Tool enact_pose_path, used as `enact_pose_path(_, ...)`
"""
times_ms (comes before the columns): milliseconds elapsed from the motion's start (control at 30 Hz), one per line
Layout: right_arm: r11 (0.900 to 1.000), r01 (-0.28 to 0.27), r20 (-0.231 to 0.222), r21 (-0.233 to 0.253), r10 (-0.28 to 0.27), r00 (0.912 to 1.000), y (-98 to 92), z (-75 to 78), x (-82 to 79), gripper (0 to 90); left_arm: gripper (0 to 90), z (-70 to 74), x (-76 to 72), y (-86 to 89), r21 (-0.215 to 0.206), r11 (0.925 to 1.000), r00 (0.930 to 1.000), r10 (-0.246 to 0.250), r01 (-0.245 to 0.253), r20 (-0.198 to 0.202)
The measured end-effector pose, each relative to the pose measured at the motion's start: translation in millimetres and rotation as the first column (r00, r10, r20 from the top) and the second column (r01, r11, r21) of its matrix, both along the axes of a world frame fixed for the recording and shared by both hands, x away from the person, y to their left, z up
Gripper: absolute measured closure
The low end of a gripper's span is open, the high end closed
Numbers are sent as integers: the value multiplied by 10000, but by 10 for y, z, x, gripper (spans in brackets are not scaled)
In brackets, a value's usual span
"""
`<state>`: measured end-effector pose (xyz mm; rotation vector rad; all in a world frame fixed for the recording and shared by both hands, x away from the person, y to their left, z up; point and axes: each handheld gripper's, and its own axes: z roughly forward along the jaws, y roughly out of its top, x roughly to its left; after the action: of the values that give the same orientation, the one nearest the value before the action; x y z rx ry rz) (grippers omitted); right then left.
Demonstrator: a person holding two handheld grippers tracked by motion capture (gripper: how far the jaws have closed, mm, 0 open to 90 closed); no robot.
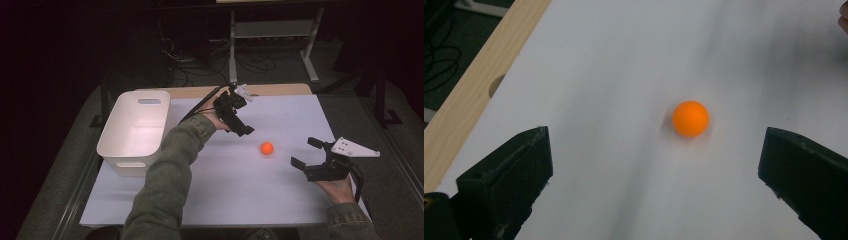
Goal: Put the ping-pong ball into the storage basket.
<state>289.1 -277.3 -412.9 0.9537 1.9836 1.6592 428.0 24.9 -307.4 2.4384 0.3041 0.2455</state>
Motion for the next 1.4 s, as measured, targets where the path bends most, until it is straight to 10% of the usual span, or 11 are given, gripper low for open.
enact_pose_path(1400, 10000, -76, -23, -31, 75, 10000, -3, -8, -5, 0, 4, -445, 178, -531, 853, 9906, 9925, -1010, 1067, -683)
